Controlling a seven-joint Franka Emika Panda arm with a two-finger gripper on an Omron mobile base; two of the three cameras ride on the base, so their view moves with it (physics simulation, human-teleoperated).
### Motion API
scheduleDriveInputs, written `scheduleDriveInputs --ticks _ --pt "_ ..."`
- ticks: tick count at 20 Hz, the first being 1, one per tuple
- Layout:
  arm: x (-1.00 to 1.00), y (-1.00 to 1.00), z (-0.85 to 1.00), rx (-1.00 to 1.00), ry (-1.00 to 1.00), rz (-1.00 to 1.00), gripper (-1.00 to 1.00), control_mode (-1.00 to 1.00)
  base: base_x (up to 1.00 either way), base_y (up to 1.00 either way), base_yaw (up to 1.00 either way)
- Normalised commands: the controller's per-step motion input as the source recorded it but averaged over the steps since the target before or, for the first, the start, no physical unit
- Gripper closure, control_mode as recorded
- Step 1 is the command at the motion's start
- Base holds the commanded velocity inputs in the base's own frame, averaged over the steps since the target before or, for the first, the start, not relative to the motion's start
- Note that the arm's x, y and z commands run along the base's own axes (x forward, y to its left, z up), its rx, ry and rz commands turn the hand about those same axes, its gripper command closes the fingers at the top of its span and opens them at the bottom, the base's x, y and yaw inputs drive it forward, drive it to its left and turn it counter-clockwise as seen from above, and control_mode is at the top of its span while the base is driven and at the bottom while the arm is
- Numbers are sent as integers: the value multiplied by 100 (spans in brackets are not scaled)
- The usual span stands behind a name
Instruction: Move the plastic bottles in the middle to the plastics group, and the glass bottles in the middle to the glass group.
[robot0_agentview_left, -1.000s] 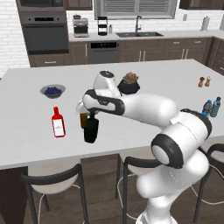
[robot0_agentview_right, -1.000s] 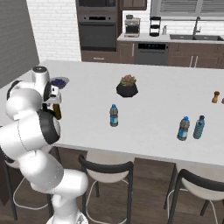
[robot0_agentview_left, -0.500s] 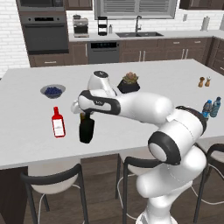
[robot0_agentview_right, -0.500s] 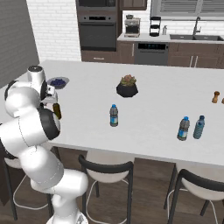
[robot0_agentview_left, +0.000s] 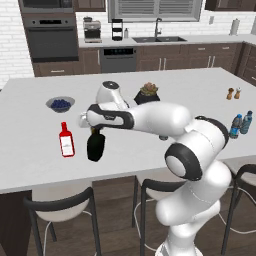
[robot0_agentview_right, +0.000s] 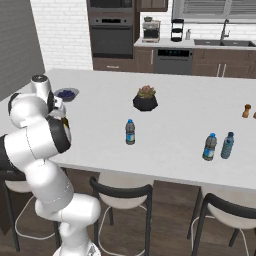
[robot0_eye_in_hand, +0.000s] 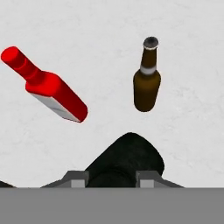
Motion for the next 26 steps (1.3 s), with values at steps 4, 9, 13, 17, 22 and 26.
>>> scheduleDriveInputs --ticks 4,9,13,17,22,26 --pt "8 19 -1 0 0 -5 100 -100 0 0 0" --pt "10 10 -8 0 0 -3 100 -100 0 0 0" --pt "8 13 -6 0 0 -4 100 -100 0 0 0" --pt "9 14 -3 0 0 -5 100 -100 0 0 0" --pt "1 1 -22 0 0 -2 100 -100 0 0 0" --pt "0 0 -43 0 0 -2 100 -100 0 0 0"
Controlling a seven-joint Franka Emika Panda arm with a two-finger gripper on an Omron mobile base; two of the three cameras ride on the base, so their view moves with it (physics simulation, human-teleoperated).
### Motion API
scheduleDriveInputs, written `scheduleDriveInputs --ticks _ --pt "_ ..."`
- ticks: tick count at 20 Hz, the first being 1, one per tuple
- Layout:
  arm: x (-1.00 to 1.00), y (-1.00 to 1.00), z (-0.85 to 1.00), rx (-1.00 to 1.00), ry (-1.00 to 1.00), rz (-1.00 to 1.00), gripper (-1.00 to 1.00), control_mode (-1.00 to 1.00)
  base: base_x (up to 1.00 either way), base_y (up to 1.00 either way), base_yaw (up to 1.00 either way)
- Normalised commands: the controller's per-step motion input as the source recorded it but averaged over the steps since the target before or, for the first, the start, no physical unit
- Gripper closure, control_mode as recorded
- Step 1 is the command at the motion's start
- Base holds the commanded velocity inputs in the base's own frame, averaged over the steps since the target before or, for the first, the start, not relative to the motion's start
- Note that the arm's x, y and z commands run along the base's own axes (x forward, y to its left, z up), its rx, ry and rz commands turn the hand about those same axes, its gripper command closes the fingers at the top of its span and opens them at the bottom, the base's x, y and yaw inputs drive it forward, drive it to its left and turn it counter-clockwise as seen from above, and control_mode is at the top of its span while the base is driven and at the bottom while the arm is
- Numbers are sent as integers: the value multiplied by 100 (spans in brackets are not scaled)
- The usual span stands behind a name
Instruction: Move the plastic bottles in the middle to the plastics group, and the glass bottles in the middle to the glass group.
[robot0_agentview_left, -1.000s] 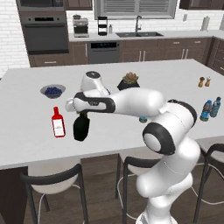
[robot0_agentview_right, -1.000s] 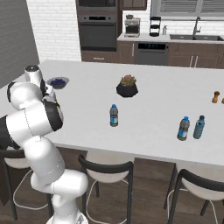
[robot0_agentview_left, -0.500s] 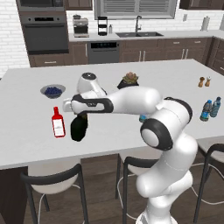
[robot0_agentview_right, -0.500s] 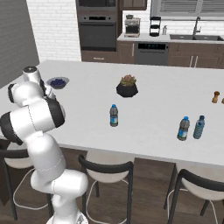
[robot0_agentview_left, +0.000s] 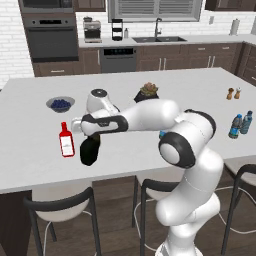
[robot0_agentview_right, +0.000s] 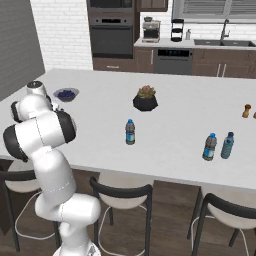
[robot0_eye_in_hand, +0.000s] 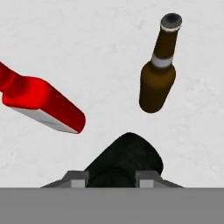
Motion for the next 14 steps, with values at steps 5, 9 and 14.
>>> scheduleDriveInputs --ticks 5,9,14 --pt "0 0 -15 0 -1 0 100 -100 0 0 0" --pt "21 1 0 0 0 0 100 -100 0 0 0" --pt "48 2 0 0 0 0 100 -100 0 0 0"
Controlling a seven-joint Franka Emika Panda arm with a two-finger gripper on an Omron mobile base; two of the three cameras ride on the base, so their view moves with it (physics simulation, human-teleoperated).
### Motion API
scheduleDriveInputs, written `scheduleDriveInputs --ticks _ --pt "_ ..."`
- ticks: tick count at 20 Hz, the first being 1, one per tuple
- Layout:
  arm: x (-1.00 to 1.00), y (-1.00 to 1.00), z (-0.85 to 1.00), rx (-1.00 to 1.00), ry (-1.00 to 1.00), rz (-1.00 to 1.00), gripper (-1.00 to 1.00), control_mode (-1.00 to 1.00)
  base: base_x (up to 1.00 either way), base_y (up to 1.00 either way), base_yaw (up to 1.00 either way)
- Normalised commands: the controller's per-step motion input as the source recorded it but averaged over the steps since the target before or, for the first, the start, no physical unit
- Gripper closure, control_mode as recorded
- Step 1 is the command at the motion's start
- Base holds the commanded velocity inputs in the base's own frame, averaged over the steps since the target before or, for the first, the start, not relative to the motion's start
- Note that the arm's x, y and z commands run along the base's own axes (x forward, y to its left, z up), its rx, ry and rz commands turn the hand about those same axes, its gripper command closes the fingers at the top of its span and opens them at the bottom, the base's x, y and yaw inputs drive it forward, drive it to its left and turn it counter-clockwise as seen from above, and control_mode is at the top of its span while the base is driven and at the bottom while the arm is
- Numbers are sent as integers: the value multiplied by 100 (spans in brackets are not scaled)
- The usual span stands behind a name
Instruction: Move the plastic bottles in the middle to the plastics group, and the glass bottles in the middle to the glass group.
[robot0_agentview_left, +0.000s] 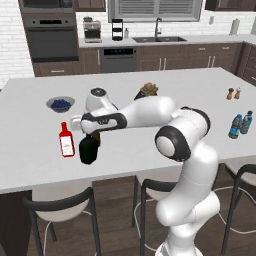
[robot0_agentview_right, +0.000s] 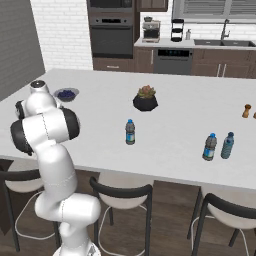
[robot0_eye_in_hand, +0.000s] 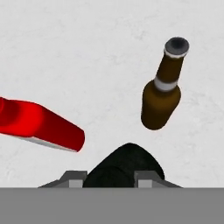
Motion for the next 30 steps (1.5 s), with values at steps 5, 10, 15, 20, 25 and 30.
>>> scheduleDriveInputs --ticks 5,10,15,20,25,30 --pt "20 1 0 0 0 0 100 -100 0 0 0" --pt "1 13 0 0 0 0 100 -100 0 0 0" --pt "0 5 -5 0 0 0 100 -100 0 0 0" --pt "0 0 -11 0 -3 0 100 -100 0 0 0" --pt "0 0 0 0 -1 0 100 -100 0 0 0" --pt "0 0 0 0 0 0 -100 -100 0 0 0"
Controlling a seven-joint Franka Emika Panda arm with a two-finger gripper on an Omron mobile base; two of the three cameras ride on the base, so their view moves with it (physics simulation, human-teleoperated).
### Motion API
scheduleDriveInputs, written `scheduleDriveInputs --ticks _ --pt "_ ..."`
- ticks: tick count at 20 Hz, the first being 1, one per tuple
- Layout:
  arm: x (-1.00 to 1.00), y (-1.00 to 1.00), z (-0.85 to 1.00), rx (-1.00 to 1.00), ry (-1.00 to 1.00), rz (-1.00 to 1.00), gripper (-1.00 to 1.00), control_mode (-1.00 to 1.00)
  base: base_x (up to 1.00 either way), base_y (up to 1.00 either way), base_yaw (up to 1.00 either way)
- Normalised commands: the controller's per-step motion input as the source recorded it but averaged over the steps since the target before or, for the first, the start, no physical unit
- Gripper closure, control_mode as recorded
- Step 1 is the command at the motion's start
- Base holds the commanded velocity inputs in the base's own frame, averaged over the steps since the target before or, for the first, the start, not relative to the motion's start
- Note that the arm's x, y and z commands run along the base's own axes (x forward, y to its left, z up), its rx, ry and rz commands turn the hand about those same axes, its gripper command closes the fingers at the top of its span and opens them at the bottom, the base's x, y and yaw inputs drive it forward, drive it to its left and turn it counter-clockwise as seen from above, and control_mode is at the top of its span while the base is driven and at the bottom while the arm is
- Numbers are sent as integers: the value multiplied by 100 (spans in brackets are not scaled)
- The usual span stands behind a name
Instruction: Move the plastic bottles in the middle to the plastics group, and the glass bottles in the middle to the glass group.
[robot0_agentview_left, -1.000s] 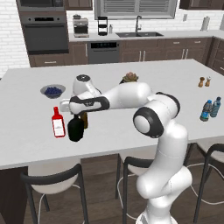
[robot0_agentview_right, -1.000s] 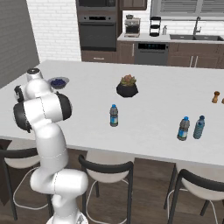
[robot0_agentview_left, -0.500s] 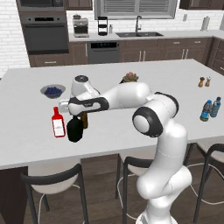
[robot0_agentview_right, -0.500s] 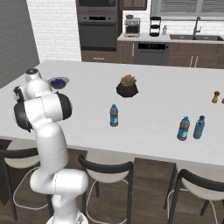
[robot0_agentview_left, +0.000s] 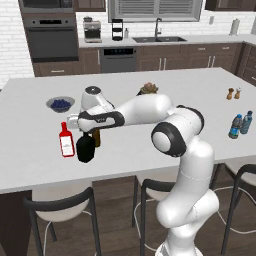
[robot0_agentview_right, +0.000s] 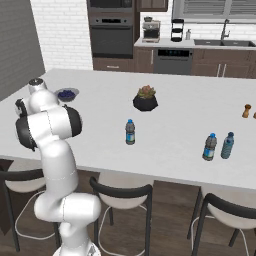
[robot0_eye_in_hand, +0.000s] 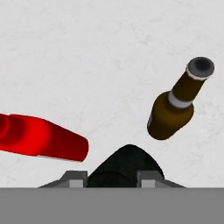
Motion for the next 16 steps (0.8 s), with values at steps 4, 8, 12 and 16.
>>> scheduleDriveInputs --ticks 4,8,12,16 --pt "0 0 0 0 0 0 -100 -100 0 0 0" --pt "0 0 0 0 0 0 -100 -100 0 0 0" --pt "0 0 0 0 0 0 -100 -100 0 0 0" --pt "0 0 0 0 0 0 -100 -100 0 0 0"
